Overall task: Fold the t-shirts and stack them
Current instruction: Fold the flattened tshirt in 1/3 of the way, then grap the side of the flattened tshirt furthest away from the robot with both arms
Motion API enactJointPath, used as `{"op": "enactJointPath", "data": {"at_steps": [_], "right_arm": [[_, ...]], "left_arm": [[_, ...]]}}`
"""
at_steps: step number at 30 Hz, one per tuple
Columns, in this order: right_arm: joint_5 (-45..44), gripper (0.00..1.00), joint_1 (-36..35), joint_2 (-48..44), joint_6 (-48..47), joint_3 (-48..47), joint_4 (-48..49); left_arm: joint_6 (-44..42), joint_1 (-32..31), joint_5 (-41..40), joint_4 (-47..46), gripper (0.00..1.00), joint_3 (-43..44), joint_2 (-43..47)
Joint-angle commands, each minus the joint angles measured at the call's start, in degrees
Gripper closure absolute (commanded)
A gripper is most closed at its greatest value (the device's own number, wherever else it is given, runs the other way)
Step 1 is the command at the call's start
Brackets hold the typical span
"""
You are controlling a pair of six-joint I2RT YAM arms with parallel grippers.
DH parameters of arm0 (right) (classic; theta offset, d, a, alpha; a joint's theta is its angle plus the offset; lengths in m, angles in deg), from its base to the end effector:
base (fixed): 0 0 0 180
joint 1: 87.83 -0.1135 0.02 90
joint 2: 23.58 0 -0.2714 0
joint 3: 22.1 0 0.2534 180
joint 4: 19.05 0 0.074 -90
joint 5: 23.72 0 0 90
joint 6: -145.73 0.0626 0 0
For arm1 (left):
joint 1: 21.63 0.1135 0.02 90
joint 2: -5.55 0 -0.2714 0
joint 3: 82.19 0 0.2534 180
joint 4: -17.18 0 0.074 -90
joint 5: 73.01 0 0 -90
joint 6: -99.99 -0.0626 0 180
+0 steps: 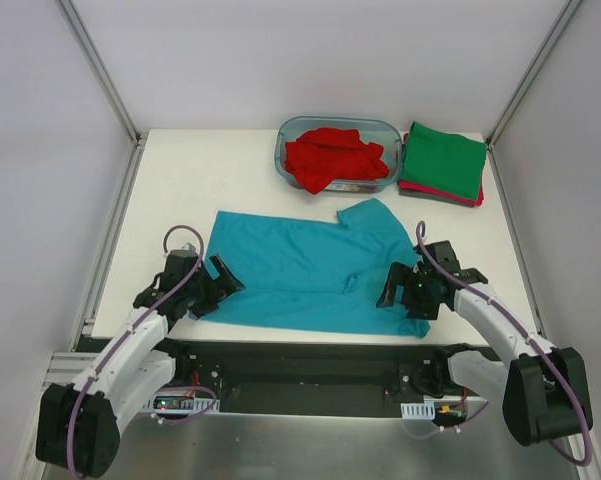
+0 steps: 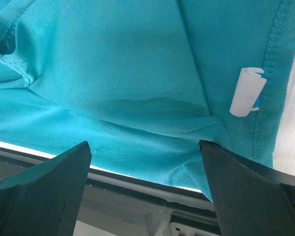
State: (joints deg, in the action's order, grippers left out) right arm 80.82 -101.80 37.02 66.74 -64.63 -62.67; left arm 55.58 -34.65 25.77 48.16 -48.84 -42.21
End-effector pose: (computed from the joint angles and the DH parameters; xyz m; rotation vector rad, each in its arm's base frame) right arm 0.1820 0.0615 0.1529 -0.1551 2.6708 0.4789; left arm 0.1717 -0.0495 0.1546 -0.6140 2.3776 -0.6571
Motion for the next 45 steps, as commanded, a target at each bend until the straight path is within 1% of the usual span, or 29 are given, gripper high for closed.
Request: {"op": "enactJointPath", "data": {"at_steps": [1, 5, 8, 11, 14, 17, 20, 23, 25, 28, 29, 30, 32, 34, 37, 39, 40, 42, 45], "right_arm": [[-1.97, 0.04, -0.26, -2.15, 0.16, 0.89, -5.31], [-5.3, 0.04, -0.35, -1.8, -0.81, -0.51, -5.84], [-6.98, 0.04, -0.35, -1.62, -1.07, -1.74, -6.72], [-6.9, 0.04, -0.35, -1.89, -0.9, -2.27, -6.98], [-6.2, 0.04, -0.26, -3.29, -1.42, -2.97, -7.07], [-4.01, 0.04, -0.26, -5.57, -2.56, -4.99, -6.72], [-4.61, 0.04, -0.35, -8.47, -3.53, -9.2, -6.28], [-5.84, 0.04, -0.17, -9.09, -4.41, -13.42, -3.66], [-6.02, 0.04, -0.26, -8.05, -5.2, -14.57, 1.95], [-4.97, 0.04, 0.09, -3.14, -6.43, -17.12, 10.74], [-4.97, 0.04, 0.09, -0.68, -7.74, -18.26, 13.38], [-5.14, 0.04, 0.09, 1.78, -8.71, -19.4, 16.37], [-4.88, 0.04, 0.0, 8.1, -10.56, -22.65, 19.46], [-5.66, 0.04, 0.0, 14.51, -12.67, -26.43, 22.19], [-5.85, 0.04, 0.09, 23.48, -14.26, -30.48, 26.75], [-3.74, 0.04, 0.09, 28.32, -14.52, -32.94, 29.65], [-3.21, 0.04, 0.09, 30.43, -14.0, -33.82, 31.41], [-2.59, 0.04, 0.0, 34.57, -13.47, -36.27, 33.0], [-2.85, 0.04, 0.18, 39.58, -13.81, -37.6, 37.04]], "left_arm": [[2.93, 0.54, -1.04, 12.86, 0.01, -3.84, 5.57], [5.91, 0.36, -0.86, 16.02, 0.01, -5.07, 9.53], [10.13, -1.22, -5.95, 20.24, 0.01, -5.16, 14.87], [12.68, -2.36, -6.58, 22.53, 0.01, -4.98, 21.2], [13.57, -2.54, -6.93, 23.24, 0.01, -4.46, 25.26], [13.57, -2.54, -8.42, 23.06, 0.01, -1.48, 26.58], [11.46, -2.54, -12.98, 22.98, 0.01, 4.49, 24.66], [8.57, -2.54, -17.29, 22.1, 0.01, 11.43, 18.88], [6.2, -2.54, -18.7, 19.91, 0.01, 15.83, 13.25], [1.72, -2.37, -20.54, 16.13, 0.01, 22.85, 2.19], [0.57, -2.1, -22.03, 15.6, 0.01, 25.66, -3.5], [-0.57, -1.58, -22.05, 15.25, 0.01, 28.04, -7.3], [-3.03, 0.53, -19.16, 14.54, 0.01, 33.49, -16.26], [-4.79, 2.02, -18.09, 13.23, 0.01, 37.71, -24.0], [-7.25, 4.05, -14.93, 12.96, 0.01, 44.57, -34.11], [-8.66, 4.66, -17.47, 13.04, 0.01, 48.96, -39.57], [-8.84, 5.88, -16.87, 12.96, 0.05, 50.46, -41.6], [-8.06, 8.26, -13.72, 12.96, 0.09, 52.31, -45.55], [-8.4, 9.94, -14.31, 12.96, 0.1, 54.6, -49.43]]}}
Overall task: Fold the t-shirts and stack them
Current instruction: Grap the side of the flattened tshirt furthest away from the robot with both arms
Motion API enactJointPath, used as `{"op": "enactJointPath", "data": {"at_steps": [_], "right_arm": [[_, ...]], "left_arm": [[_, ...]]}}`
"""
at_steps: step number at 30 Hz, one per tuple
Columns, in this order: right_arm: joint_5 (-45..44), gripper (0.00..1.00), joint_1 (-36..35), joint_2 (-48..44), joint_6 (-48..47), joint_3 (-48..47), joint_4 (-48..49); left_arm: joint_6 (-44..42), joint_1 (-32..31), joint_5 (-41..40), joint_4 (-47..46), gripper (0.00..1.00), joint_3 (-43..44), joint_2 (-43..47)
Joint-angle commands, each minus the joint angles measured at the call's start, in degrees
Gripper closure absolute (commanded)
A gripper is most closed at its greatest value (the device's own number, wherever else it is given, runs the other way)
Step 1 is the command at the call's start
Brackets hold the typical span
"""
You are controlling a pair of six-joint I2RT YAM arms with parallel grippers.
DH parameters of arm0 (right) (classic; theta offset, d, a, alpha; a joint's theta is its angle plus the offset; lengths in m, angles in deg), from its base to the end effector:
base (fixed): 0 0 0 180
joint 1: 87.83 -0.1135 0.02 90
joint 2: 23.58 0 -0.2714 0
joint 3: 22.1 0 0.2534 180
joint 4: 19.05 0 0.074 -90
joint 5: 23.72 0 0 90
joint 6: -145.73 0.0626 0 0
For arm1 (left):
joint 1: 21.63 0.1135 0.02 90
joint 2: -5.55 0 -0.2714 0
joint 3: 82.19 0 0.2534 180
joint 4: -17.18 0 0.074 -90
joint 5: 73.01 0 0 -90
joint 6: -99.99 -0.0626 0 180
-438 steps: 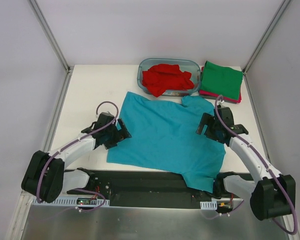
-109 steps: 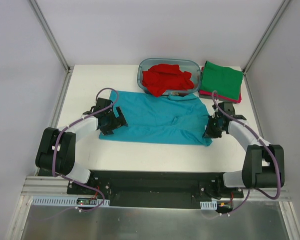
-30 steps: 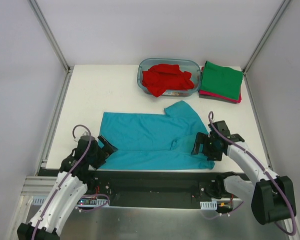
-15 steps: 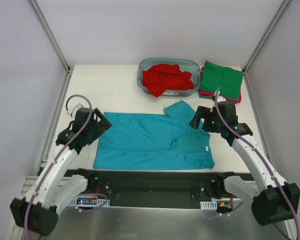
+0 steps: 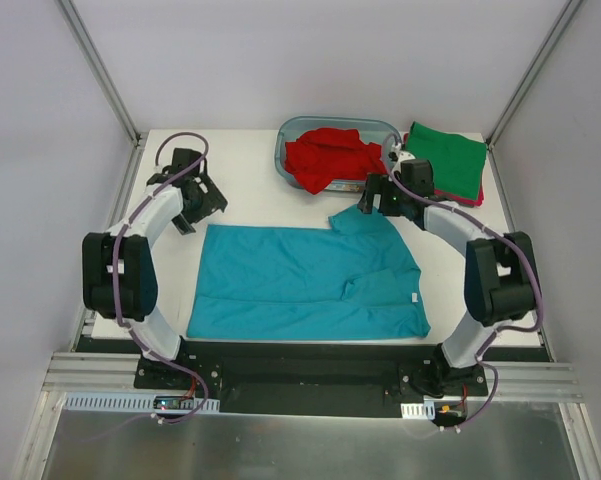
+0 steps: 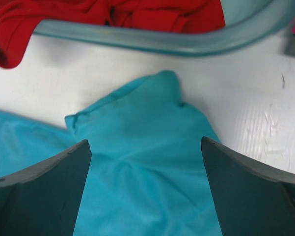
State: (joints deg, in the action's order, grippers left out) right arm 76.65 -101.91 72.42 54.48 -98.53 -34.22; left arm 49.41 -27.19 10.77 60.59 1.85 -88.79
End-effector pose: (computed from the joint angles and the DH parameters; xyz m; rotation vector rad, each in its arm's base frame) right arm 0.3838 0.1079 0.2213 -0.3937 2.1483 0.3243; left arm 0.3694 -0.0291 0.2290 -0.7737 2.3882 -0.1886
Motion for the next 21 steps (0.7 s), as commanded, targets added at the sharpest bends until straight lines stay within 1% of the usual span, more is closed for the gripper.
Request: {"op": "enactJointPath", "data": {"at_steps": [1, 4, 6, 7, 9, 11, 13, 14, 21], "right_arm": [[1.67, 0.04, 0.29, 5.32, -2.16, -4.05, 9.64], [2.37, 0.04, 0.38, 8.31, -2.79, -5.11, 11.23], [3.86, 0.04, 0.46, 9.81, -2.7, -5.72, 11.75], [4.74, 0.04, 0.38, 10.51, -2.96, -5.99, 12.02], [6.06, 0.04, 0.46, 11.83, -3.05, -6.6, 11.76], [7.81, 0.04, 0.46, 12.8, -3.23, -7.13, 11.06], [9.66, 0.01, 0.46, 13.85, -3.14, -7.39, 11.06], [9.67, 0.04, 0.46, 14.29, -2.96, -7.4, 10.97], [11.16, 0.16, 0.29, 15.18, -4.19, -7.92, 10.88]], "left_arm": [[-2.24, 2.83, 1.29, 0.52, 0.1, 4.44, -4.08], [-2.68, 3.1, 0.69, 0.61, 0.13, 5.94, -8.12], [-1.98, 3.28, 1.47, 0.52, 0.18, 5.59, -9.8], [-1.28, 3.28, 1.39, 0.43, 0.18, 5.33, -10.5], [-1.01, 3.36, 0.95, 0.43, 0.23, 5.33, -11.91], [-0.66, 3.36, 0.6, 0.43, 0.25, 5.59, -13.31], [-0.66, 3.28, 0.59, 0.43, 0.28, 6.38, -14.81], [-0.4, 3.28, 0.59, 0.43, 0.3, 6.47, -15.42], [0.84, 3.36, 0.33, 0.43, 0.39, 6.73, -17.8]]}}
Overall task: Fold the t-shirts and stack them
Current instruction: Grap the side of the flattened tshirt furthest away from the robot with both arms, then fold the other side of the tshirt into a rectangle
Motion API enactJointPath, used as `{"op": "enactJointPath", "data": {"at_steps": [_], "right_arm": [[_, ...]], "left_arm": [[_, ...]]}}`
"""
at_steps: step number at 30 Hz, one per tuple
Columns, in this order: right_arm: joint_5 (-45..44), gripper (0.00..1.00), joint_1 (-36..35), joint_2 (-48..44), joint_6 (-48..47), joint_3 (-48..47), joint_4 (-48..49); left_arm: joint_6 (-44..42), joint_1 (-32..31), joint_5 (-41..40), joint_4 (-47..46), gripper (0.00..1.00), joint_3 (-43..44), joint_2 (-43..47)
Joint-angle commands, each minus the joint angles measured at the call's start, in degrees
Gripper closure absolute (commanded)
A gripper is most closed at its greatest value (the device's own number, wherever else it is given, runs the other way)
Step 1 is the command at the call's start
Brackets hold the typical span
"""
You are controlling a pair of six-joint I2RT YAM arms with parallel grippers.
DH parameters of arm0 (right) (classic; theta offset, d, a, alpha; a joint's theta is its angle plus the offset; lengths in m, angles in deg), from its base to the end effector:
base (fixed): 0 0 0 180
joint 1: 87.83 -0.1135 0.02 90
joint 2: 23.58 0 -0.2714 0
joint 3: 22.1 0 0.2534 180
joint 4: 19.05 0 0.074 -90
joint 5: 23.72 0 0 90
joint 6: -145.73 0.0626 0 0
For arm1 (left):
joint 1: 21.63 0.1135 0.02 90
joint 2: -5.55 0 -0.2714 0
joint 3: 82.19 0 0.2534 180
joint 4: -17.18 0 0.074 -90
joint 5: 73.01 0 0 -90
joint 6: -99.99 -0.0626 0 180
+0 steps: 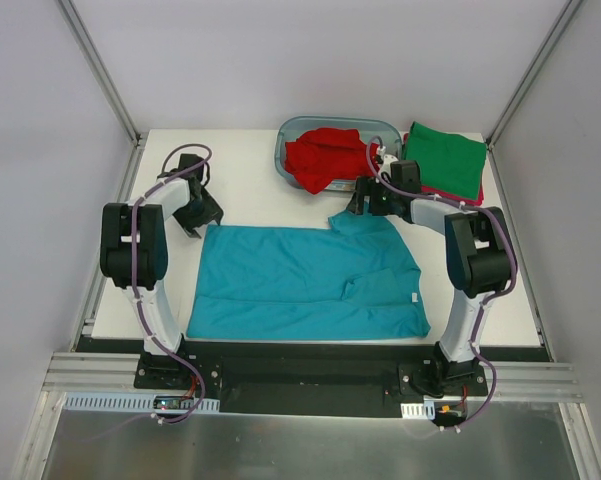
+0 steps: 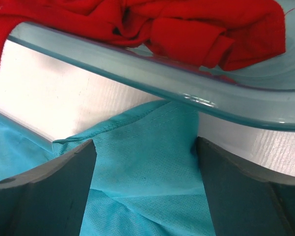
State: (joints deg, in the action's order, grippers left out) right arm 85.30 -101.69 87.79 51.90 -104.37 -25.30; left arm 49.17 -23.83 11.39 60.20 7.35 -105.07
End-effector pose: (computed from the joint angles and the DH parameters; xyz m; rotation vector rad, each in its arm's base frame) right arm 0.4310 0.1274 0.1659 -0.5212 2.1232 0.4619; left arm 0.4115 -0.0097 0.1538 -0.8796 2.5353 -0.0952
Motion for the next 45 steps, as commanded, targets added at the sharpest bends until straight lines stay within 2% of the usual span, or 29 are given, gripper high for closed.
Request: {"op": "enactJointPath", "data": {"at_steps": [1, 3, 9, 11, 12, 25, 38, 45], "right_arm": [[2.68, 0.21, 0.16, -0.19, -1.96, -2.17, 1.96], [2.59, 0.3, 0.24, -0.28, -2.23, -2.18, 1.96], [0.66, 0.7, -0.28, -1.33, -3.98, -1.74, 0.38], [0.75, 0.76, -0.37, -1.77, -4.86, -1.65, -0.41], [0.92, 0.78, -0.54, -2.12, -5.21, -1.47, -0.59], [5.84, 0.92, -1.42, -12.04, -8.47, 5.11, -0.93], [8.13, 0.92, -3.01, -30.59, -9.43, 18.47, -5.41], [8.92, 0.92, -3.71, -43.32, -9.53, 25.67, -9.55]], "left_arm": [[1.16, 0.0, -0.11, 0.83, 0.42, 1.31, -1.95], [0.81, -0.09, 0.68, 1.0, 0.55, 1.84, -2.83], [0.81, 0.0, 1.3, 1.09, 0.82, 1.75, -3.37], [0.64, 0.0, 1.39, 1.26, 0.97, 1.58, -3.02], [0.55, -0.09, 1.47, 1.26, 1.0, 1.49, -2.67], [-1.12, -0.26, 3.93, 0.83, 1.0, -3.69, 6.47], [-2.79, -2.64, 1.04, -2.34, 1.0, -19.5, 26.77], [-1.57, -2.73, 2.88, -4.62, 1.0, -29.17, 36.7]]}}
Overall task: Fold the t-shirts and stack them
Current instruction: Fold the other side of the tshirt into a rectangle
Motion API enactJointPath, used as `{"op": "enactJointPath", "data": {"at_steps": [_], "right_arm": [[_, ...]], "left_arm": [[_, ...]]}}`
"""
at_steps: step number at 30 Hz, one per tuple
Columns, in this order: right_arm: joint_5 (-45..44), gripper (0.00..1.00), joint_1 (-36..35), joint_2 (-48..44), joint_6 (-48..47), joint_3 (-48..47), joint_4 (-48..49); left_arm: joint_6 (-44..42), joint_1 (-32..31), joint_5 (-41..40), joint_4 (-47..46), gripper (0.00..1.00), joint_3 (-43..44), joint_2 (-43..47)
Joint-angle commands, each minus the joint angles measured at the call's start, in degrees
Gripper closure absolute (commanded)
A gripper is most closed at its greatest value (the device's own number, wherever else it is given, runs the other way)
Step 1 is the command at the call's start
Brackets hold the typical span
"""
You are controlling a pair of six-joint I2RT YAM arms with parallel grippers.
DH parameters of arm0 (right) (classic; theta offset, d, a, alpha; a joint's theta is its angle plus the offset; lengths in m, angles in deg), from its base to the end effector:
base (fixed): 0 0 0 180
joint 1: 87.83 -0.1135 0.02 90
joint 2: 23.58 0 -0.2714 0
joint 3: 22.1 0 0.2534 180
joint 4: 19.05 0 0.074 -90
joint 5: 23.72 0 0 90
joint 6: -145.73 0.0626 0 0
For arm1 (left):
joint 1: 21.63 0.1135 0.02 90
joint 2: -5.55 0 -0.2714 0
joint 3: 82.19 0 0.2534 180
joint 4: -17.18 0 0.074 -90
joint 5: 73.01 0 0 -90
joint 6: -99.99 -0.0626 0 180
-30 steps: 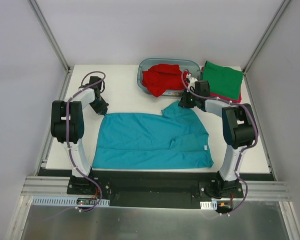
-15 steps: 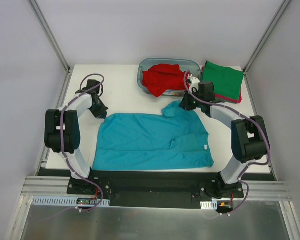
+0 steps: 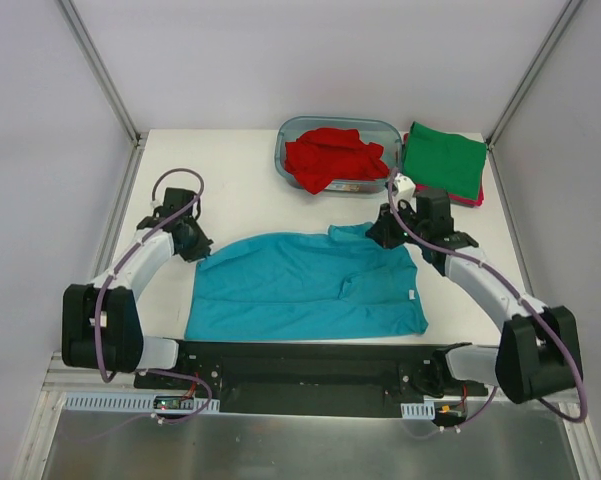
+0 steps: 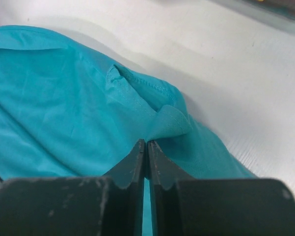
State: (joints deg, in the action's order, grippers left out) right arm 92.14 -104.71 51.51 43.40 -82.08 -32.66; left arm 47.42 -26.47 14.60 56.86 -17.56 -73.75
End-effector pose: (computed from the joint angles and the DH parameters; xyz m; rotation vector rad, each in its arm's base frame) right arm 0.2879 0.1159 0.2471 -0.7821 1.9023 0.5155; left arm 0.2935 -0.0222 0.2051 -0.7278 2.4292 -0.2447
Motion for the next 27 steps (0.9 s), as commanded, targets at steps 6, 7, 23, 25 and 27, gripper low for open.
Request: {"op": "enactJointPath", "data": {"at_steps": [6, 7, 23, 25, 27], "right_arm": [[1.38, 0.92, -0.87, -16.63, -0.85, 8.83, -5.78], [1.55, 0.92, -0.87, -18.03, -0.85, 9.62, -6.22], [1.03, 0.89, -1.13, -26.22, 2.14, 17.36, -9.48], [0.68, 0.88, -1.22, -26.22, 3.19, 18.24, -9.57], [-0.11, 0.87, -1.22, -26.66, 5.12, 19.21, -9.92]], "left_arm": [[2.47, -0.08, -3.23, -1.46, 1.0, -10.32, 13.2], [2.73, -0.08, -3.67, -1.46, 1.0, -11.03, 14.35], [3.7, -0.08, -6.57, -1.45, 0.98, -16.39, 19.2], [3.7, -0.08, -6.57, -1.54, 0.98, -16.75, 18.75], [3.79, -0.08, -6.22, -1.54, 0.96, -17.18, 18.66]]}}
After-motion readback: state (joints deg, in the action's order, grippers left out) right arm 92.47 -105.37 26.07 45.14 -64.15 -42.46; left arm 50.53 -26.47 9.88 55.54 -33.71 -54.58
